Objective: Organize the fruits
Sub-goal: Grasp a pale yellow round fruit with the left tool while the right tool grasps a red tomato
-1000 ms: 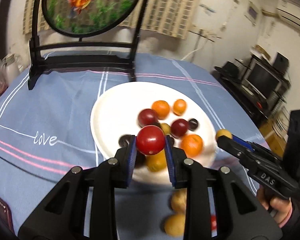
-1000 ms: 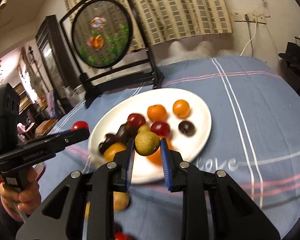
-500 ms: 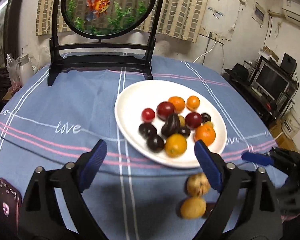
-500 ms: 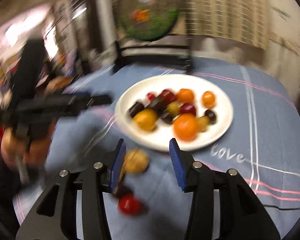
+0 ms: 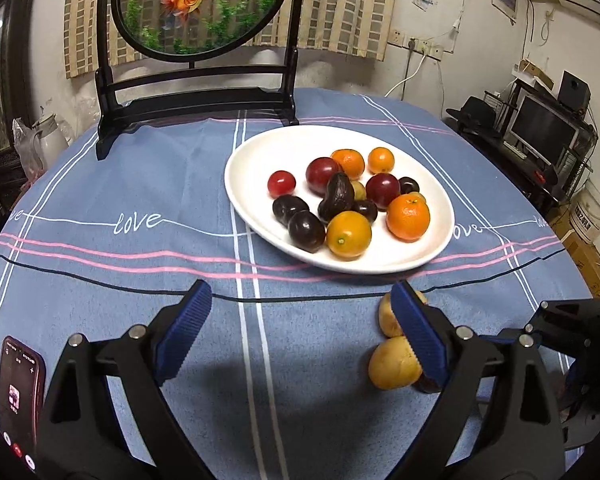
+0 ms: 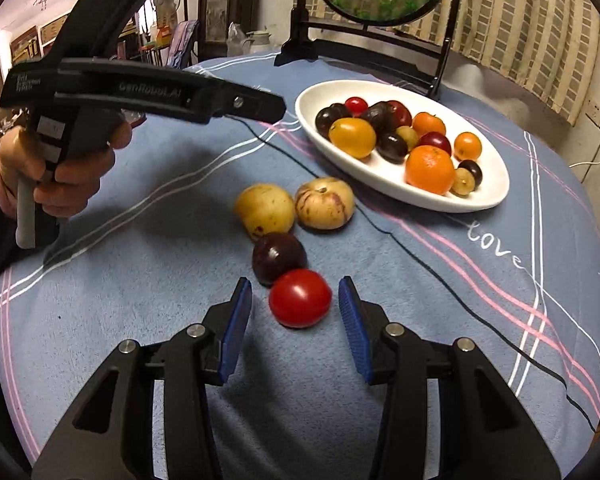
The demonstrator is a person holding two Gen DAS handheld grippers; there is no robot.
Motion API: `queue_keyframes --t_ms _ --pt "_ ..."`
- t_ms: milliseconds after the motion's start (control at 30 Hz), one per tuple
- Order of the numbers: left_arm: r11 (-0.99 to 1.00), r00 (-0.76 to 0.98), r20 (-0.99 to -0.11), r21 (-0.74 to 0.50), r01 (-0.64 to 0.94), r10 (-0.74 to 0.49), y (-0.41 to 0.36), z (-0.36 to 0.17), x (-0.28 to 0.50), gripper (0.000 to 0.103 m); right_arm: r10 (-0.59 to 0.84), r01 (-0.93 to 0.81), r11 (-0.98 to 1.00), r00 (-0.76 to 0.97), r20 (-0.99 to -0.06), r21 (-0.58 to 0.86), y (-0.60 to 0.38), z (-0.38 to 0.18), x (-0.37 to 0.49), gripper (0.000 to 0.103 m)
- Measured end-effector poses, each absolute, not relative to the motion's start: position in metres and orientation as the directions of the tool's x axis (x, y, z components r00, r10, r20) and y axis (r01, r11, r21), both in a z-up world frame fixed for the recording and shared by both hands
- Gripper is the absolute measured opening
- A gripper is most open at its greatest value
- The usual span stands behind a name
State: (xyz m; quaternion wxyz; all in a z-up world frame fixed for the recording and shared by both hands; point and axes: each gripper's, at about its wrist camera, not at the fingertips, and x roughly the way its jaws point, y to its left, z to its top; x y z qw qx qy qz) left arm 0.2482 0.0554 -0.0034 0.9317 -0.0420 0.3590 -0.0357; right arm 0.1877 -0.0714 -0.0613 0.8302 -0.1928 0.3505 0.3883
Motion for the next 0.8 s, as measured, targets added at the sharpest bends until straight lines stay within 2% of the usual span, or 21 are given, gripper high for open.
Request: queue_keyframes --t_ms 200,267,433,633,733,800 --pt "0.995 0.743 -0.664 -0.097 0.032 -0.089 0.057 -0.002 0.247 0.095 0.492 -0.775 0.63 0.456 -0.741 -0.058 -0.069 -0.067 0.188 0.044" --pt "0.996 0.744 -0.664 -0.09 0.03 -0.082 0.056 -0.002 0.247 0.095 0.481 -0.765 0.641 0.464 -0.744 -0.063 -0.07 -0.067 0.19 0.034" --pt "0.995 0.739 -0.668 -0.094 0.039 -0.092 0.058 -0.002 0.245 0.095 0.536 -0.738 0.674 0.459 -0.708 0.032 -0.09 -0.053 0.2 0.032" --pt "0.974 0.665 -0.713 -0.137 0.178 -0.222 0.046 -0.01 0.242 0.095 0.573 -0.631 0.751 0.476 -0.668 0.195 -0.118 -0.048 0.225 0.032" --pt "0.96 0.626 -0.731 -0.156 0.233 -0.271 0.034 -0.017 0.238 0.094 0.537 -0.593 0.784 0.503 -0.677 0.182 -0.121 -0.049 0.23 0.032" --pt "0.948 0.602 -0.737 -0.184 0.26 -0.308 0.028 -0.021 0.237 0.086 0.525 -0.585 0.793 0.516 -0.677 0.17 -0.121 -0.049 0.23 0.032"
